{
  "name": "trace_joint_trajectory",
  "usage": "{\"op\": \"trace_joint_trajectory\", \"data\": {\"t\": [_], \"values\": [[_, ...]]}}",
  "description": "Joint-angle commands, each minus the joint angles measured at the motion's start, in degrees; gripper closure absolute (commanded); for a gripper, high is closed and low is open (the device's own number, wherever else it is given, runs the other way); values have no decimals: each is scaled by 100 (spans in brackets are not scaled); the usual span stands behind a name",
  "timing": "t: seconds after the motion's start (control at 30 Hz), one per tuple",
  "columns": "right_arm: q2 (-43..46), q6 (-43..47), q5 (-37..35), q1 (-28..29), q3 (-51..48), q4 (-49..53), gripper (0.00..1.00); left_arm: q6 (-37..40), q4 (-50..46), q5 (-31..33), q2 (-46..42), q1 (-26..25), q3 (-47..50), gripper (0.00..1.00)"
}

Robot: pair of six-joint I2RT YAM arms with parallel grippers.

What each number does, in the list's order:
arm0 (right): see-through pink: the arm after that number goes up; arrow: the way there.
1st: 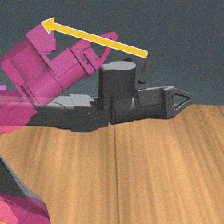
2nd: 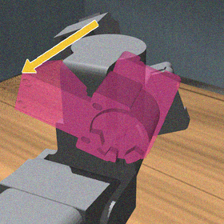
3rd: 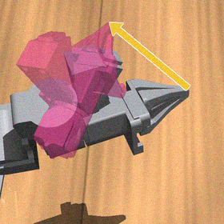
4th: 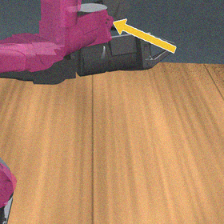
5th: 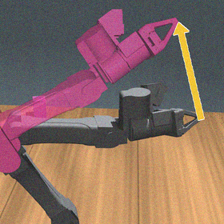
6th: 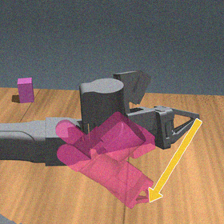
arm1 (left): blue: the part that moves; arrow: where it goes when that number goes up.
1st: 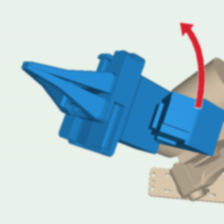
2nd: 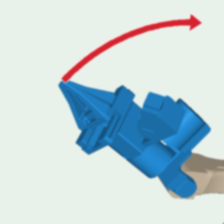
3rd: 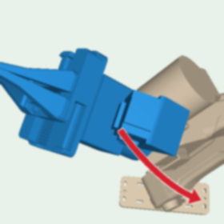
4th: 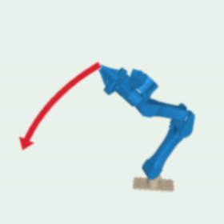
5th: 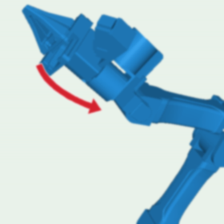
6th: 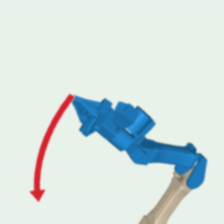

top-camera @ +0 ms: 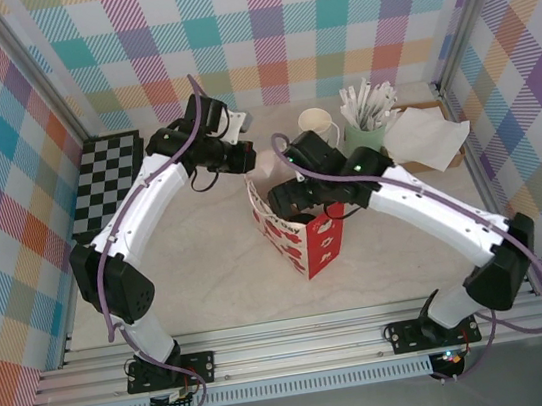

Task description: Pack the takeout coffee

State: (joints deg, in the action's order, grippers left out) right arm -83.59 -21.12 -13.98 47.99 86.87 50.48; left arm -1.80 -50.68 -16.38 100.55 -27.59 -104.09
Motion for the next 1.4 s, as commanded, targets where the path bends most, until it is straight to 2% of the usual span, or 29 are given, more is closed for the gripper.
{"op": "trace_joint_trajectory", "data": {"t": [0.0, 0.07, 0.2, 0.27, 0.4, 0.5, 0.73, 0.9, 1.0, 1.07, 1.17, 1.23, 1.3, 1.37], "values": [[422, 144, -263, -8, -151, -655, 0, -181, 3, 282, 52, -31, -85, 100], [833, 202, -502, -8, -435, -1128, 0, -214, -10, 308, 29, -35, -71, 100], [1839, 409, -632, -8, -1388, -2736, 0, -283, 22, 411, -74, -35, 27, 100], [2141, 346, -836, -24, -1628, -3122, 0, -402, 18, 510, -121, -35, 56, 100], [2301, 106, -961, -363, -1469, -2398, 0, -1041, -2, 950, -330, -34, 160, 100], [2497, -172, -382, -772, -1613, -2382, 0, -1585, 139, 1348, -620, -35, 490, 100], [2661, -564, -101, -1635, -1652, -2006, 0, -2953, 656, 2147, -1598, -79, 1477, 100], [2366, -803, 240, -2044, -1547, -1800, 0, -4233, 1132, 2982, -2254, -273, 2432, 100], [2156, -793, 481, -2090, -1448, -1755, 0, -4689, 1406, 3160, -2453, -432, 2801, 100], [2048, -810, 558, -2134, -1376, -1688, 0, -4677, 1517, 3007, -2415, -473, 2833, 100], [1884, -808, 1126, -2443, -1285, -1670, 0, -4753, 1485, 2818, -2246, -507, 2735, 100], [1679, -528, 1552, -2661, -1111, -1522, 0, -5121, 1440, 3081, -2209, -658, 2723, 100], [1382, -294, 1531, -2870, -797, -1180, 0, -5633, 1392, 3560, -2260, -925, 2774, 100], [1089, -59, 1606, -3131, -548, -1001, 0, -6082, 1326, 3778, -2264, -1113, 2803, 100]]}}
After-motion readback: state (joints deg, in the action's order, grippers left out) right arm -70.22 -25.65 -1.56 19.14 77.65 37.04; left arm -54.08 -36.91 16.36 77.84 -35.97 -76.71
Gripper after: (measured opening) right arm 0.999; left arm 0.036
